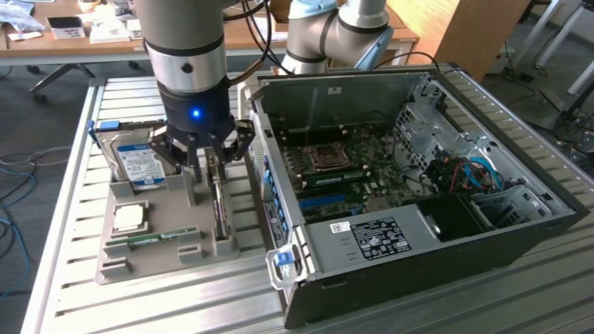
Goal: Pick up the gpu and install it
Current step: 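Pick up the gpu and move the gpu toward the slot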
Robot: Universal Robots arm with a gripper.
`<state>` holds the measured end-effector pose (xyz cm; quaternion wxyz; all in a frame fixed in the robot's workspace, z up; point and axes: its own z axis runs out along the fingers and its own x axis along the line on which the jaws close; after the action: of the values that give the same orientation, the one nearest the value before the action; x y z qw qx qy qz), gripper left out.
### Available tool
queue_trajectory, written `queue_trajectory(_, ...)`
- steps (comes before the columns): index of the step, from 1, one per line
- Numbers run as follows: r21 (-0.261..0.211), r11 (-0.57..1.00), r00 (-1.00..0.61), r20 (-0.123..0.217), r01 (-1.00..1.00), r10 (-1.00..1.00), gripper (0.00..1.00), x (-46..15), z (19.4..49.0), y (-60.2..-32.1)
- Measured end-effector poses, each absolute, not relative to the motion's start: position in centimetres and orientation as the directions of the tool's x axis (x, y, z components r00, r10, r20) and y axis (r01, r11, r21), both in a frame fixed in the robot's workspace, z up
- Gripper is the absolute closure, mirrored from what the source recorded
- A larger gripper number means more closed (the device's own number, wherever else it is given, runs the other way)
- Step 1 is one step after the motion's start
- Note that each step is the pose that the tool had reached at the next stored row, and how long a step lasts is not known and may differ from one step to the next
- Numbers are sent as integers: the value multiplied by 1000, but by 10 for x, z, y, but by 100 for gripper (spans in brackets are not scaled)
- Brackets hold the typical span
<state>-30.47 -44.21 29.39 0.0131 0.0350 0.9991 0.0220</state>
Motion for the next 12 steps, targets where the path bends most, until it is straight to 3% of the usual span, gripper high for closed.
queue_trajectory(12,45,997,-997,-25,69,71,58,-305,293,-442)
